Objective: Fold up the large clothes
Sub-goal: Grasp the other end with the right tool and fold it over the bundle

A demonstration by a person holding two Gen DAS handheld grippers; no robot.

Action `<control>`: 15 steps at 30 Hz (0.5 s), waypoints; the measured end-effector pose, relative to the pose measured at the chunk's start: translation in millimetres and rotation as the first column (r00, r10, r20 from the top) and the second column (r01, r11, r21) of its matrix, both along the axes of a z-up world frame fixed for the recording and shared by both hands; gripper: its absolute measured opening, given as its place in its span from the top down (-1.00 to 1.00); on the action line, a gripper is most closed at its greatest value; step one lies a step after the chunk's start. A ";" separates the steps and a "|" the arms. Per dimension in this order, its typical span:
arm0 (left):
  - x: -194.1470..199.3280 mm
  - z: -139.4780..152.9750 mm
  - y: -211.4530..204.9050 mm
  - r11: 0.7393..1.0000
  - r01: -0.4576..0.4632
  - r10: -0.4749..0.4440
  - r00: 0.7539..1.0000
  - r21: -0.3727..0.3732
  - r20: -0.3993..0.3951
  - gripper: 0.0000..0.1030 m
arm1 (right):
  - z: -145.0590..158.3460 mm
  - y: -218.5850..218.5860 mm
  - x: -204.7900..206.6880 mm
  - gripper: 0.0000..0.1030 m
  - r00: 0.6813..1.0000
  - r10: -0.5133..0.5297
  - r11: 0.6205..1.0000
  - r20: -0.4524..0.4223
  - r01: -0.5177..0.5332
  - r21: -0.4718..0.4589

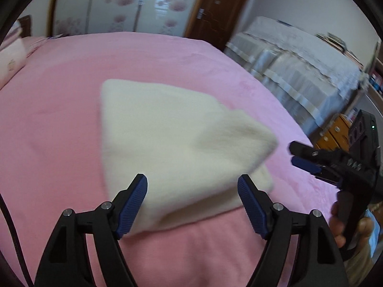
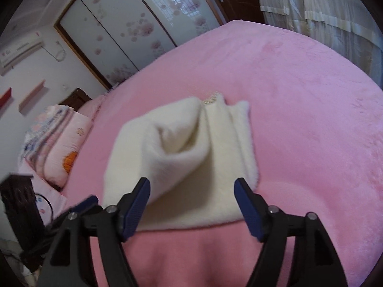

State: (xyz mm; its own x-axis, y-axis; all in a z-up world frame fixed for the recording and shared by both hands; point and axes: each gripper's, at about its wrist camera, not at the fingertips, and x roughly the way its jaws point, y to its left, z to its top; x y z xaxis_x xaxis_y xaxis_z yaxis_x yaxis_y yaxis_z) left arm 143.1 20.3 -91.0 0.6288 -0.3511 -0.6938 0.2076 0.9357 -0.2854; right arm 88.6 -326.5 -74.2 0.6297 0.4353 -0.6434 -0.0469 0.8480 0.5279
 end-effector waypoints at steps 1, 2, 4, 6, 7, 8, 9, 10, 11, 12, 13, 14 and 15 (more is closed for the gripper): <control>3.8 -4.8 7.4 1.000 -0.029 0.029 0.999 0.006 -0.014 -0.49 | -1.7 0.7 9.4 -0.44 1.000 0.016 0.999 -0.020 -0.016 0.032; 10.0 -10.4 19.0 0.998 -0.069 0.070 0.997 0.013 -0.041 -0.49 | -4.1 2.1 20.4 -0.44 0.998 0.032 0.997 -0.048 -0.029 0.065; 23.6 -23.5 30.4 0.993 -0.114 0.113 0.991 -0.005 -0.077 -0.49 | -12.1 2.8 43.1 -0.44 0.991 0.069 0.988 -0.111 -0.052 0.147; 36.3 -32.9 41.4 0.989 -0.148 0.144 0.984 -0.029 -0.103 -0.49 | -21.8 6.3 64.0 -0.44 0.979 0.119 0.975 -0.163 -0.084 0.207; 39.7 -37.6 43.3 0.987 -0.156 0.151 0.982 -0.040 -0.112 -0.49 | -29.1 8.1 77.4 -0.44 0.967 0.149 0.966 -0.207 -0.098 0.238; 44.9 -41.0 49.0 0.984 -0.169 0.161 0.979 -0.054 -0.124 -0.49 | -35.9 9.4 88.3 -0.44 0.954 0.175 0.957 -0.243 -0.106 0.269; 49.9 -43.3 49.8 0.983 -0.174 0.164 0.978 -0.065 -0.131 -0.49 | -43.1 11.3 98.4 -0.44 0.940 0.201 0.948 -0.276 -0.116 0.296; 52.9 -44.9 51.7 0.982 -0.176 0.165 0.977 -0.075 -0.137 -0.49 | -48.6 12.6 107.3 -0.44 0.928 0.215 0.943 -0.304 -0.117 0.312; 55.8 -46.6 52.2 0.981 -0.178 0.165 0.976 -0.081 -0.139 -0.49 | -52.1 13.9 113.3 -0.44 0.921 0.224 0.940 -0.319 -0.117 0.321; 58.7 -48.6 52.7 0.980 -0.177 0.164 0.976 -0.085 -0.141 -0.49 | -53.8 15.9 119.6 -0.44 0.914 0.238 0.936 -0.329 -0.125 0.329; 62.0 -50.7 52.0 0.981 -0.175 0.162 0.977 -0.087 -0.141 -0.49 | -54.4 17.5 124.7 -0.44 0.909 0.244 0.934 -0.338 -0.126 0.335; 63.9 -52.2 51.0 0.982 -0.171 0.158 0.977 -0.085 -0.140 -0.49 | -54.0 19.1 127.7 -0.44 0.907 0.246 0.933 -0.342 -0.126 0.337; 65.5 -52.8 46.9 0.983 -0.168 0.156 0.978 -0.080 -0.140 -0.49 | -53.2 21.9 131.4 -0.44 0.904 0.251 0.934 -0.347 -0.133 0.331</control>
State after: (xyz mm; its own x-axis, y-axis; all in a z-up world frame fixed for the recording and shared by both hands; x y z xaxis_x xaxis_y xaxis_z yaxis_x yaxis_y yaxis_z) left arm 208.6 67.2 -143.8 0.5870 -0.3177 -0.7446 0.0101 0.9226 -0.3857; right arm 220.1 -304.6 -127.4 0.2493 0.7277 -0.6390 0.0602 0.6469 0.7602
